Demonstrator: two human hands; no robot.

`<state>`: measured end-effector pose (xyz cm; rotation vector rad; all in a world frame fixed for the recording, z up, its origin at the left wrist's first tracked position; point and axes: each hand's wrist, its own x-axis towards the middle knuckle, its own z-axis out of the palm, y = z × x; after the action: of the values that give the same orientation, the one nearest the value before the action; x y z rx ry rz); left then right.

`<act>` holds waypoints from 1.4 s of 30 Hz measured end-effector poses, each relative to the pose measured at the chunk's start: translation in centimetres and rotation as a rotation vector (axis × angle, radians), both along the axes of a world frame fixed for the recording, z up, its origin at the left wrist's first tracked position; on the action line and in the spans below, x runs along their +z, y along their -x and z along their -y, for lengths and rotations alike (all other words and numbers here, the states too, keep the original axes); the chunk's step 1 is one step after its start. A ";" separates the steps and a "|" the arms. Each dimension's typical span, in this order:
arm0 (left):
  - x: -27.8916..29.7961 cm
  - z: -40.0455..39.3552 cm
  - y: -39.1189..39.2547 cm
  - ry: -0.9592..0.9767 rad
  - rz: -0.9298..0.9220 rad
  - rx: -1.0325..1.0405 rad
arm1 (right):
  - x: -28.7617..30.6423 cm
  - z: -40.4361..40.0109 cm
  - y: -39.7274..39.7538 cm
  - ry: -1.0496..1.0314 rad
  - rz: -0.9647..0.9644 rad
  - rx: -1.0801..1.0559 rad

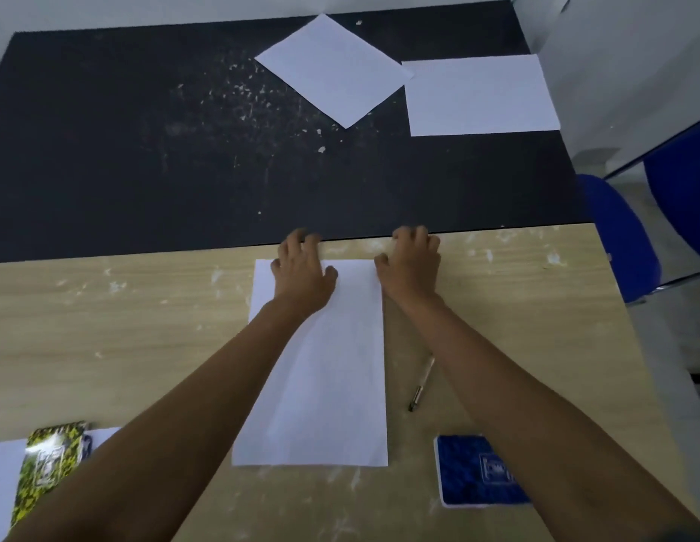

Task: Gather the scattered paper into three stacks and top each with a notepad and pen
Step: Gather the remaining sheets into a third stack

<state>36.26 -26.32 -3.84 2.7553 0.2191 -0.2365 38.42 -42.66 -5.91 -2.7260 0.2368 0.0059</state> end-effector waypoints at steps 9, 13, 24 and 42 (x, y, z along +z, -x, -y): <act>-2.7 1.8 -10.7 -0.113 0.007 -0.304 | -2.1 1.6 -11.9 -0.023 0.094 0.054; -3.0 1.8 -16.3 -0.026 0.099 -0.217 | -2.9 2.0 -16.9 0.025 0.125 0.047; -3.8 3.5 -23.9 -0.177 0.031 -0.210 | -4.0 1.7 -20.4 0.098 0.092 0.072; -3.8 -0.5 -17.4 -0.078 0.098 -0.148 | -3.8 2.9 -15.6 -0.090 0.170 -0.026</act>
<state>53.70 -25.81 -7.60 2.8544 -0.0022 -0.1331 54.00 -45.53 -9.71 -2.6155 0.2169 -0.2162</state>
